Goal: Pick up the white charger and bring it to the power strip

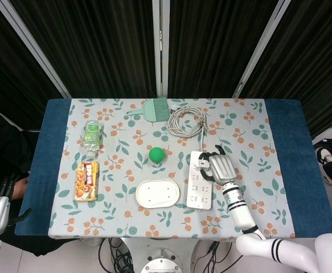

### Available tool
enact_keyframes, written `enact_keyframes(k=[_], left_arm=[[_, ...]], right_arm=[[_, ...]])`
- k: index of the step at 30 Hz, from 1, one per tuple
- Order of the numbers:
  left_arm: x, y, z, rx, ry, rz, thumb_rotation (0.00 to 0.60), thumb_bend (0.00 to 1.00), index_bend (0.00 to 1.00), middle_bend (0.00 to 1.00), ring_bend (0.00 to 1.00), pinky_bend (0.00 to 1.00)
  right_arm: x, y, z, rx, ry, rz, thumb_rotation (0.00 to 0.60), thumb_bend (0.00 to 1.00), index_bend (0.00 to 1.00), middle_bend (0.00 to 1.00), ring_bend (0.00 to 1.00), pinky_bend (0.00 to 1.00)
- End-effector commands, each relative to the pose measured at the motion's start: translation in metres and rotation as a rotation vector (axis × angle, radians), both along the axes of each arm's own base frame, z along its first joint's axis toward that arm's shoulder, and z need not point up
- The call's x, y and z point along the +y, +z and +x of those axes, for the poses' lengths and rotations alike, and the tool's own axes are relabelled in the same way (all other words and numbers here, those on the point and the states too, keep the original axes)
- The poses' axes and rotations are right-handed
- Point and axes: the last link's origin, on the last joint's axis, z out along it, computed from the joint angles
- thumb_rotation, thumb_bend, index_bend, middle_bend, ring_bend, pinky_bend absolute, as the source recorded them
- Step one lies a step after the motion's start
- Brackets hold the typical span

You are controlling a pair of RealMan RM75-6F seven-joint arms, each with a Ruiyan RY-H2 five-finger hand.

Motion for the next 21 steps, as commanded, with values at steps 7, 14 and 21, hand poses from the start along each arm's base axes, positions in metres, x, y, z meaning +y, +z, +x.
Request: enact_keyframes(k=[7,14,21], left_arm=[[0.000,0.002,0.000,0.001,0.000,0.006,0.600,0.15,0.04,0.00,0.00,0.00],[0.001,0.002,0.001,0.001,-0.005,0.008,0.600,0.15,0.04,0.00,0.00,0.00],[0.001,0.004,0.003,0.004,-0.012,0.009,0.600,0.15,0.04,0.00,0.00,0.00]], right_arm=[[0.005,0.007,0.000,0.011,0.021,0.037,0.600,0.47,0.49,0.46,0.22,0.00],[0.008,0.014,0.000,0.004,0.025,0.043,0.600,0.27,0.25,0.30,0.08,0.00],[0.014,0.030,0.002,0.001,0.048,0.025,0.600,0.25,0.20,0.27,0.06,0.00]])
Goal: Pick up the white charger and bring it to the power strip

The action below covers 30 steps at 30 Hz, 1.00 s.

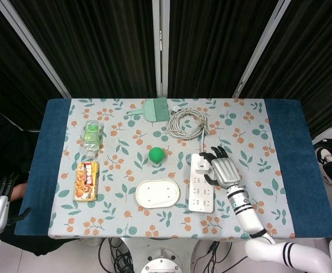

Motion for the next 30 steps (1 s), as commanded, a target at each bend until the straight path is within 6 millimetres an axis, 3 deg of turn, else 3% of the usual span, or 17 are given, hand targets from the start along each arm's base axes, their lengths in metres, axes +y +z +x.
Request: enact_keyframes(k=[1,6,8,9,13,16,20,23,30], left_arm=[[0.000,0.001,0.001,0.002,-0.002,0.001,0.600,0.15,0.04,0.00,0.00,0.00],[-0.001,0.002,0.002,0.005,-0.004,0.004,0.600,0.15,0.04,0.00,0.00,0.00],[-0.001,0.002,0.003,0.005,-0.004,0.004,0.600,0.15,0.04,0.00,0.00,0.00],[0.000,0.002,0.003,0.006,-0.005,0.004,0.600,0.15,0.04,0.00,0.00,0.00],[0.000,0.001,0.005,0.006,-0.010,0.001,0.600,0.15,0.04,0.00,0.00,0.00],[0.001,0.002,0.006,0.008,-0.011,0.000,0.600,0.15,0.04,0.00,0.00,0.00],[0.001,0.002,0.007,0.009,-0.010,0.000,0.600,0.15,0.04,0.00,0.00,0.00],[0.001,0.002,0.008,0.010,-0.008,-0.002,0.600,0.15,0.04,0.00,0.00,0.00],[0.000,0.002,0.008,0.011,-0.005,-0.004,0.600,0.15,0.04,0.00,0.00,0.00]], right_arm=[[0.003,0.011,0.002,0.000,0.014,-0.010,0.600,0.25,0.19,0.27,0.06,0.00],[0.011,0.043,0.019,-0.134,0.018,-0.017,0.600,0.27,0.20,0.30,0.08,0.00],[0.011,0.050,0.027,-0.254,0.000,-0.016,0.600,0.31,0.28,0.37,0.17,0.02],[0.010,0.052,0.030,-0.326,-0.015,-0.011,0.600,0.33,0.34,0.41,0.22,0.08],[0.002,0.039,0.035,-0.617,-0.114,0.084,0.600,0.46,0.62,0.60,0.46,0.47],[-0.005,0.024,0.039,-0.823,-0.210,0.192,0.600,0.60,0.79,0.74,0.64,0.64],[-0.009,0.008,0.044,-1.080,-0.348,0.330,0.600,0.71,0.93,0.87,0.80,0.80],[-0.012,0.000,0.042,-1.124,-0.387,0.377,0.600,0.76,0.98,0.91,0.85,0.85],[-0.019,-0.013,0.042,-1.160,-0.404,0.408,0.600,0.81,0.98,0.92,0.85,0.85]])
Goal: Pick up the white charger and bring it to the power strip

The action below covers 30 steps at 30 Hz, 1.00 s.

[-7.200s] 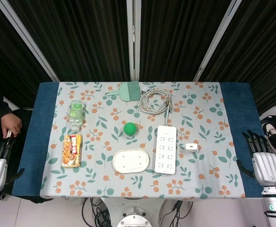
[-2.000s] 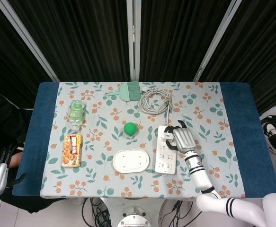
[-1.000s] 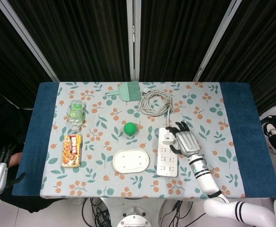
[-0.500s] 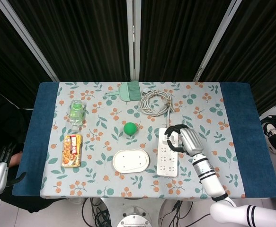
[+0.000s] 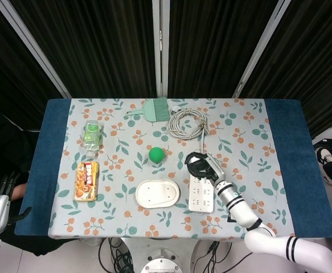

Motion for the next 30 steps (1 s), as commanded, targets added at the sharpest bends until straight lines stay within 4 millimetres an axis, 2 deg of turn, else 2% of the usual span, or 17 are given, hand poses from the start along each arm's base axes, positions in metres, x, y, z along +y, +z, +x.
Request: enact_keyframes(k=[1,16,24,27,30], left_arm=[[0.000,0.000,-0.001,-0.001,0.003,0.001,0.600,0.15,0.04,0.00,0.00,0.00],[-0.001,-0.002,-0.003,-0.004,0.009,-0.005,0.600,0.15,0.04,0.00,0.00,0.00],[-0.002,-0.002,-0.004,-0.004,0.013,-0.005,0.600,0.15,0.04,0.00,0.00,0.00],[-0.002,-0.001,-0.004,-0.004,0.012,-0.003,0.600,0.15,0.04,0.00,0.00,0.00],[-0.002,0.000,-0.005,-0.004,0.012,0.000,0.600,0.15,0.04,0.00,0.00,0.00]], right_arm=[[-0.005,-0.008,0.004,-0.019,0.006,0.012,0.600,0.81,0.98,0.92,0.85,0.85],[-0.003,-0.012,-0.015,-0.018,-0.036,0.011,0.600,0.81,0.98,0.92,0.85,0.85],[0.000,-0.015,-0.017,-0.024,-0.033,0.015,0.600,0.81,0.99,0.92,0.85,0.85],[0.001,-0.010,-0.012,-0.045,-0.013,-0.010,0.600,0.81,0.99,0.92,0.85,0.85],[0.004,0.006,-0.009,-0.057,0.026,-0.062,0.600,0.81,0.99,0.91,0.85,0.85]])
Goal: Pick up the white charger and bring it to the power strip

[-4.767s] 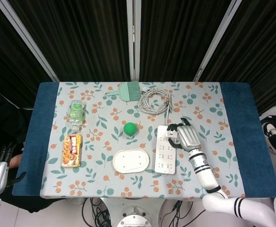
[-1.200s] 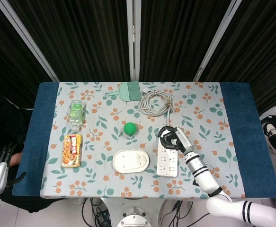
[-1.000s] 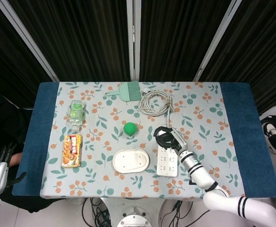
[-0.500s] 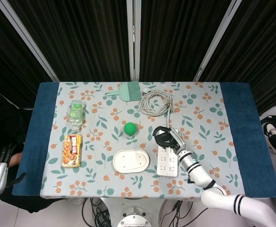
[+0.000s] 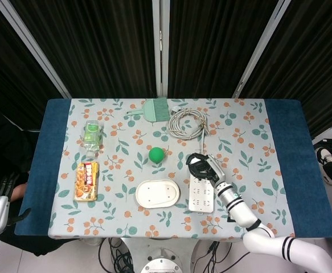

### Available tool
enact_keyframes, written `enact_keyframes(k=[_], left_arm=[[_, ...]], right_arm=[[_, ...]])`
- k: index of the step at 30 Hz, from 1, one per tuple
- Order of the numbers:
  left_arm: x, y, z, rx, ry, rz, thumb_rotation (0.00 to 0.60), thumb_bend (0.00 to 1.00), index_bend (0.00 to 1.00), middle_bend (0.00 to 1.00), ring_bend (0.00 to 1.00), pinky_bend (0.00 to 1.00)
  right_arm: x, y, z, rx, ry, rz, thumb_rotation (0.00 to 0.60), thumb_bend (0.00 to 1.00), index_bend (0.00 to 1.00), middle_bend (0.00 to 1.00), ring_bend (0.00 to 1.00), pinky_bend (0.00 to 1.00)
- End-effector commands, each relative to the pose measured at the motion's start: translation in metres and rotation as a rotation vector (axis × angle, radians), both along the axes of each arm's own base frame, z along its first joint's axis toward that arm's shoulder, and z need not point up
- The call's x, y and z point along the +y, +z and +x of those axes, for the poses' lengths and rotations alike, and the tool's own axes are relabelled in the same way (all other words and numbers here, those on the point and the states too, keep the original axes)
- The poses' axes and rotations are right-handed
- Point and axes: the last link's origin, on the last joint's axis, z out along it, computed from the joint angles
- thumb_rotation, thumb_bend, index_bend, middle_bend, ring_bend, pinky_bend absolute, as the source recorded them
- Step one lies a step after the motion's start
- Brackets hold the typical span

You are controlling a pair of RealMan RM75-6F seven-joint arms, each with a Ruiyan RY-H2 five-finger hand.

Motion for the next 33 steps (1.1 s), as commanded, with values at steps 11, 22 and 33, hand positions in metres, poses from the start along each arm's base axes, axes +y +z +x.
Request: enact_keyframes(k=[11,22,33], left_arm=[[0.006,0.000,0.002,0.001,-0.017,-0.003,0.600,0.15,0.04,0.00,0.00,0.00],[0.012,0.001,0.012,0.012,-0.050,0.003,0.600,0.15,0.04,0.00,0.00,0.00],[0.014,0.002,0.019,0.026,-0.074,0.036,0.600,0.15,0.04,0.00,0.00,0.00]], right_arm=[[0.028,0.111,-0.043,0.547,0.272,-0.441,0.600,0.56,0.48,0.55,0.43,0.35],[0.083,0.161,-0.106,1.319,0.240,-0.534,0.600,0.21,0.00,0.02,0.00,0.00],[0.129,0.173,-0.124,1.377,0.156,-0.555,0.600,0.25,0.00,0.00,0.00,0.00]])
